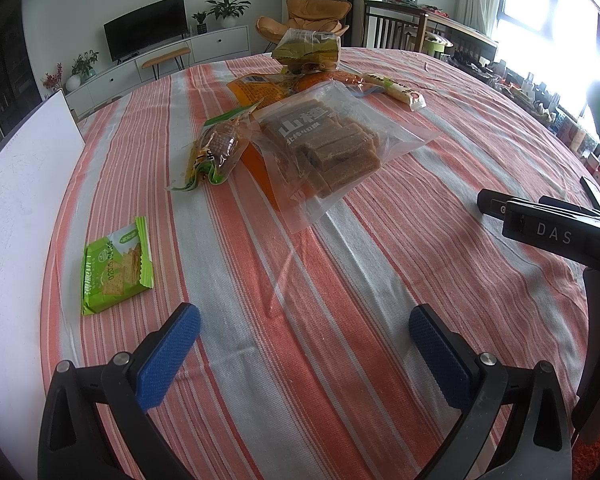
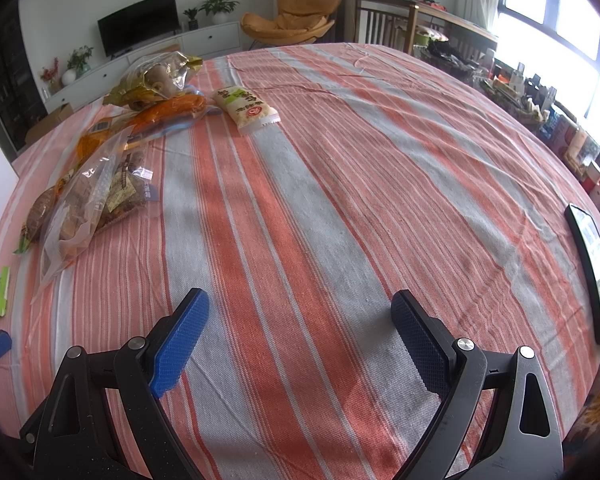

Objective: Organize snacks

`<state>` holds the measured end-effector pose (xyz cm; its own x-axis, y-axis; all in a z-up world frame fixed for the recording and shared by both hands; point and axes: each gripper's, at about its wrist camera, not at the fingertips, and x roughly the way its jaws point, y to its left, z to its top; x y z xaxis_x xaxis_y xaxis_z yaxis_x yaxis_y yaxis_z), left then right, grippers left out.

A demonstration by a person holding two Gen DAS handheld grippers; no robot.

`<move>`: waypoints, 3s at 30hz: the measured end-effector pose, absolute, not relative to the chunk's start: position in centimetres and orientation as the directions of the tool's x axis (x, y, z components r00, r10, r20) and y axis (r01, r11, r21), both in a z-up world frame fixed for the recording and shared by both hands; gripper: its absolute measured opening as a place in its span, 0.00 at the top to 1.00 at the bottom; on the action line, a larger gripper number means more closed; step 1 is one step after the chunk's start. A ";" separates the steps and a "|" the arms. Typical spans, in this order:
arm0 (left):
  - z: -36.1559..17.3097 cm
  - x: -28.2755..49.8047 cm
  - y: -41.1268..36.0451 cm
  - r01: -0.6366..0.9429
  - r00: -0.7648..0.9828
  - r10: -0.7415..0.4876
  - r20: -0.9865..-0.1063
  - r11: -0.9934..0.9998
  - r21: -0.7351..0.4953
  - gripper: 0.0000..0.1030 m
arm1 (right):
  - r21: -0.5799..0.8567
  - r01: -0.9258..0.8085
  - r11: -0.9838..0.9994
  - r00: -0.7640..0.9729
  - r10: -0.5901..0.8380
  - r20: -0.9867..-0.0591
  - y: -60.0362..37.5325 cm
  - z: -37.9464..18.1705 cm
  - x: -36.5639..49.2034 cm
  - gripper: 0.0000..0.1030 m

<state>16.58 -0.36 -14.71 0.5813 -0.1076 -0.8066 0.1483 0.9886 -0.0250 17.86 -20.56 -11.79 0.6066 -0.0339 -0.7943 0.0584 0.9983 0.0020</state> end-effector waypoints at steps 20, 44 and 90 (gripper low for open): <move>-14.7 16.6 -0.4 0.148 0.581 -0.107 -0.806 0.989 -0.025 0.00 | 0.002 0.059 0.998 0.606 -0.034 -0.794 -20.6 -11.8 17.9 0.08; -14.6 16.4 -0.3 0.152 0.580 -0.110 -0.807 0.988 -0.026 0.00 | 0.002 0.059 0.998 0.606 -0.035 -0.794 -20.6 -11.8 17.9 0.08; -7.9 15.4 6.6 0.009 0.427 -0.228 -0.875 0.969 -0.248 0.50 | 0.001 0.059 0.998 0.606 -0.035 -0.794 -20.6 -11.8 17.9 0.08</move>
<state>15.43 6.62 -7.85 0.4266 -0.2278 -0.8753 0.0092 0.9688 -0.2477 17.93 -20.63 -11.79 0.6063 -0.0349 -0.7945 0.0592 0.9982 0.0013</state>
